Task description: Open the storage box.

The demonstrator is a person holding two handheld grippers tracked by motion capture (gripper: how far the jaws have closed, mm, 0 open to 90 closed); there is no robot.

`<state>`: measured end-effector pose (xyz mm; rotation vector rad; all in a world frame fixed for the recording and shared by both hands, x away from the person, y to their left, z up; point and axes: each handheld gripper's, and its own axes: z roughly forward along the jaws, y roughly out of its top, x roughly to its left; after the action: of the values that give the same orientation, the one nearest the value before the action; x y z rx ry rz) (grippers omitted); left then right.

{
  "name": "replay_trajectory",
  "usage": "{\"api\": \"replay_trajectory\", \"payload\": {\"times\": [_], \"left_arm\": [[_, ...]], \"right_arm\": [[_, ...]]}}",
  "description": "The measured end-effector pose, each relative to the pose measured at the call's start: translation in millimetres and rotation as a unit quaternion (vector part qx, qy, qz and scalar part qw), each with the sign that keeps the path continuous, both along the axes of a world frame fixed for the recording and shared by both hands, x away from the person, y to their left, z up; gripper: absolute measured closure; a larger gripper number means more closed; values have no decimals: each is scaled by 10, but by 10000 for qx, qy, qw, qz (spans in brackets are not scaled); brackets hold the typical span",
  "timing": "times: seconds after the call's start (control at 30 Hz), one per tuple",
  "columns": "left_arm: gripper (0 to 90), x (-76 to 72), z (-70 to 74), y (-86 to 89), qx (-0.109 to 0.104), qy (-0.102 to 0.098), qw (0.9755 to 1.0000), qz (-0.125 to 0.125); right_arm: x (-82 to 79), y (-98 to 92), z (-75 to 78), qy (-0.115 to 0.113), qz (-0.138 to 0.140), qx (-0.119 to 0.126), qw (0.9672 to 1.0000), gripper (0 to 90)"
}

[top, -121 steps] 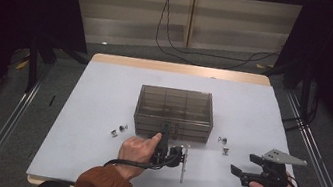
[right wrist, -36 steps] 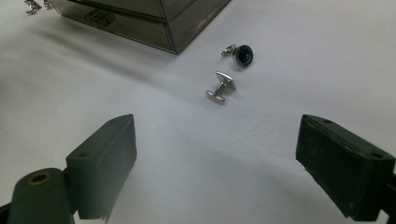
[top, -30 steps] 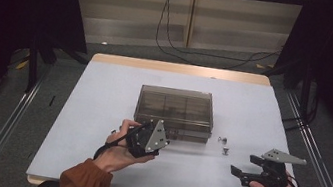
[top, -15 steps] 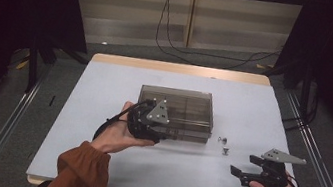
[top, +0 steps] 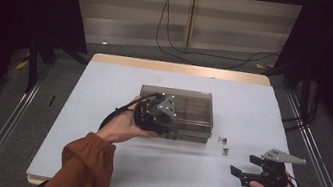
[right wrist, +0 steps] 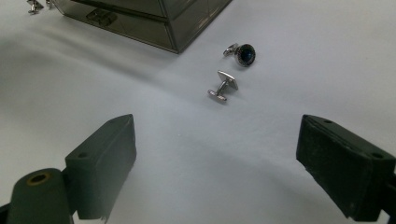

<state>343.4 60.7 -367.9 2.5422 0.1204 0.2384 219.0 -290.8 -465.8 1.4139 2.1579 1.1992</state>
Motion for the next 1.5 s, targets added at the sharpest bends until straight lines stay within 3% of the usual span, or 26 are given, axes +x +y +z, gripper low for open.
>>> {"api": "replay_trajectory", "payload": {"times": [0.27,0.3,0.43,0.53,1.0,1.1,1.37,1.4,1.5], "left_arm": [[691,49,-81,-80,163,274,9994,-121],[672,63,-84,-109,349,227,9989,-208],[670,56,-105,-152,457,261,9981,-309],[699,41,-133,-188,573,134,9976,-361],[752,-41,-134,-187,582,278,9964,-543],[755,-59,-126,-191,675,238,9951,-685],[764,-148,-139,-184,523,371,9962,-589],[762,-152,-128,-181,610,305,9956,-642],[762,-177,-114,-173,599,321,9951,-711]], "right_arm": [[-1,1,0,5,18,11,10000,116],[3,-1,-2,1,18,4,10000,116],[0,1,0,2,37,13,10000,116],[-1,-2,1,9,17,7,10000,116],[0,-2,-1,21,32,15,10000,115],[1,-3,-2,18,28,10,10000,115],[1,-1,-2,22,28,11,10000,115],[0,-1,-2,24,28,11,10000,115],[0,1,-2,25,34,11,10000,115]]}}
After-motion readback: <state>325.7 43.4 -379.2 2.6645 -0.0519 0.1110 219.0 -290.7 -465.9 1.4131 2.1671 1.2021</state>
